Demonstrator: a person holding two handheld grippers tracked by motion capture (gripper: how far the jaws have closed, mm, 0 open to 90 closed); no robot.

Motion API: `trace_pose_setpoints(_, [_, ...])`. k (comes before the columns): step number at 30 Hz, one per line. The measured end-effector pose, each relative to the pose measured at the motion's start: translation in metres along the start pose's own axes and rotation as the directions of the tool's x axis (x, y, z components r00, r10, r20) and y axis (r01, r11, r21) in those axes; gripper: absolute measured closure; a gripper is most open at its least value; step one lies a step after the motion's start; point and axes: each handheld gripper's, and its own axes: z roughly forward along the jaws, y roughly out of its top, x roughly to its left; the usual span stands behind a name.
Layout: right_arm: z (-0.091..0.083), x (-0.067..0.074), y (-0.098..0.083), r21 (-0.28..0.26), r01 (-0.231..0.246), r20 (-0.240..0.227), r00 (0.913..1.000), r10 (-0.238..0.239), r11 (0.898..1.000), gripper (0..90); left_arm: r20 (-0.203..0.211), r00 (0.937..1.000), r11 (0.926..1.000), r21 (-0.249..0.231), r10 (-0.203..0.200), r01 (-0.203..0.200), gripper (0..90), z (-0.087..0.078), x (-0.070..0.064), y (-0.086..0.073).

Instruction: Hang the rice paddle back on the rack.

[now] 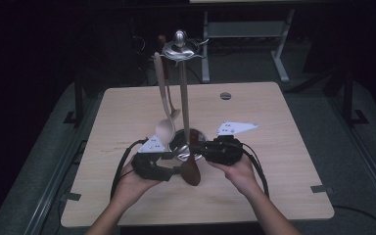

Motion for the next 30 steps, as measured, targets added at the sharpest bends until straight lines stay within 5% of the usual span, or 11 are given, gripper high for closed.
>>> trace_pose_setpoints(11, [-0.005, -0.004, 0.001, -0.001, 0.027, -0.026, 0.9993, -0.027, 1.0, 77.5, -0.008, 0.9996, 0.9985, 0.048, -0.027, 0.027, 27.6, -0.032, 0.024, -0.047])
trace_pose_setpoints(18, [-0.005, -0.004, 0.01, 0.006, 0.06, -0.045, 0.9972, -0.059, 0.998, 77.6, -0.048, 0.9989, 0.9967, 0.08, -0.005, 0.009, 24.1, -0.04, 0.039, -0.079])
trace_pose_setpoints(30, [-0.008, -0.002, 0.048, -0.018, 0.111, -0.113, 0.9872, -0.113, 0.994, 77.6, -0.042, 0.9989, 0.9982, 0.056, -0.019, 0.022, 24.1, -0.039, 0.048, -0.086])
